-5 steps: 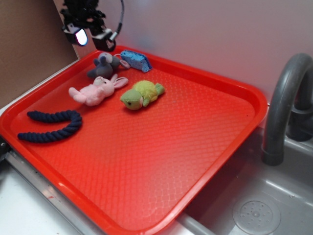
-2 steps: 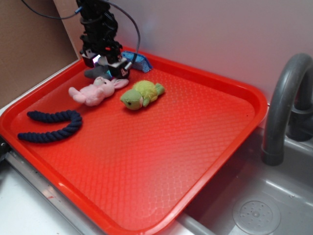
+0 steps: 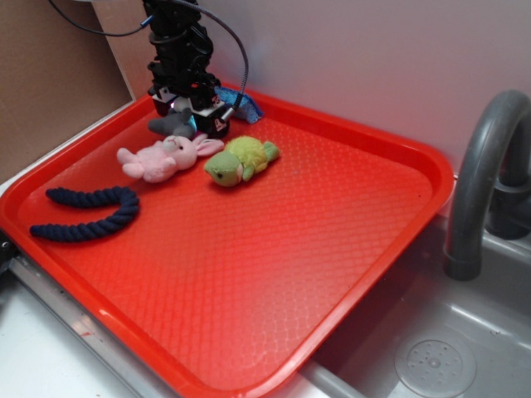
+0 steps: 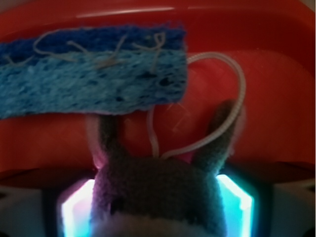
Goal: Grab the gray animal.
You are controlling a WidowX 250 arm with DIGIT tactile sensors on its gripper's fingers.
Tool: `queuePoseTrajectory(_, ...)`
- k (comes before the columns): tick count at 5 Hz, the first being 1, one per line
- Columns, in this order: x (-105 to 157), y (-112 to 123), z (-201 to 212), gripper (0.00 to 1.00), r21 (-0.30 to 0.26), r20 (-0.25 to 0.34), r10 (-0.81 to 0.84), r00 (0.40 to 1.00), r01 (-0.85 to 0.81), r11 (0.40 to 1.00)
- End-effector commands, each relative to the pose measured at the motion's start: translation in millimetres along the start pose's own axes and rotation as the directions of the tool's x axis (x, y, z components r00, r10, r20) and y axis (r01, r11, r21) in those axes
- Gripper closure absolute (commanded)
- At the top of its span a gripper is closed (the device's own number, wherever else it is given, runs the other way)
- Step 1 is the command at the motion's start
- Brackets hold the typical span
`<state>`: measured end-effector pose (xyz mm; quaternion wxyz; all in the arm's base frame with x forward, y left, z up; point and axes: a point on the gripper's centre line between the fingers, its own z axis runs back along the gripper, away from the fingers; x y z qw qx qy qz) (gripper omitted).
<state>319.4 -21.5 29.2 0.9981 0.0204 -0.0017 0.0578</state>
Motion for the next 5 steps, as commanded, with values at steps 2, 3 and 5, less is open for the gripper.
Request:
queuePoseTrajectory(2, -62, -15, 168, 1.00, -0.084, 0.224, 0.005, 0.974, 0.014, 0.996)
queuePoseTrajectory(3, -81, -17, 217, 1.00, -0.144, 0.258, -0.066, 0.964, 0.106, 0.984)
queuePoseTrajectory(5, -87, 2, 221, 1.00, -0.025, 0.227, -0.158, 0.961, 0.168, 0.986)
